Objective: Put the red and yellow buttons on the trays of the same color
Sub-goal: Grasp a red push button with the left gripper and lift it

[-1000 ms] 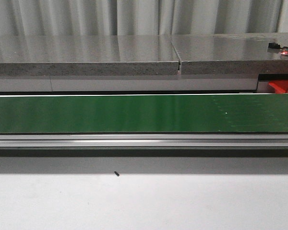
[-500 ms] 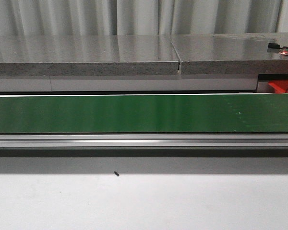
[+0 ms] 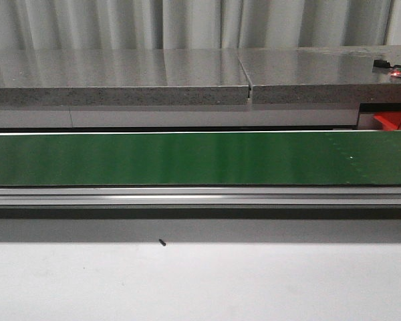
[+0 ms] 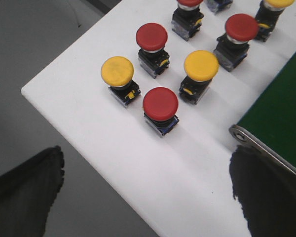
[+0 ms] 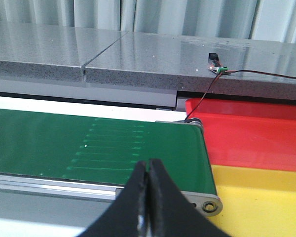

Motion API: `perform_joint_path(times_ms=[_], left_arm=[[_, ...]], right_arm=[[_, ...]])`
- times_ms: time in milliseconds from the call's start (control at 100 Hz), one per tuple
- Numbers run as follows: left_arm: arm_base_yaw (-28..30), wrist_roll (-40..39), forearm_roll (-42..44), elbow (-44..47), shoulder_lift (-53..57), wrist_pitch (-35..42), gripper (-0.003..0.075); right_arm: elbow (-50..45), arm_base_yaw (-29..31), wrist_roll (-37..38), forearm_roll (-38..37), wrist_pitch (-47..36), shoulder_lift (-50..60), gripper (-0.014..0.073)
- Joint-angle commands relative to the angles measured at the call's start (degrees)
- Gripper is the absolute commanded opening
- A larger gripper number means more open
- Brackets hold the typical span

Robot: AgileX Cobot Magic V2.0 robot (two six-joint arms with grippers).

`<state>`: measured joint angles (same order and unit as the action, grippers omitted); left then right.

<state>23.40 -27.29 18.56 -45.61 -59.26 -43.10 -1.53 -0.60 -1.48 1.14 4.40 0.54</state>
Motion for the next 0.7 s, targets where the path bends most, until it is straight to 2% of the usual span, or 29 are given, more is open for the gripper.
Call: perform_joint_path(times_ms=[0,420,690], left_arm=[[1.01,-0.24,1.09,-1.95,-3.15,5.07,0.0659],[1.01,0.8,2.1,-7.72,-21.89,7.63,0.0659],[1.01,1.55,1.88,-9.93,-28.16,7.9,0.0659]], right_arm=[[0.89,0.24,0.0,-0.5,-4.4,1.08,-0.0068],[0.89,0.24,0.0,-0.5,-4.4,1.08,-0.0068],[0.89,0.24,0.0,-0.5,-4.4,1.08,-0.0068]])
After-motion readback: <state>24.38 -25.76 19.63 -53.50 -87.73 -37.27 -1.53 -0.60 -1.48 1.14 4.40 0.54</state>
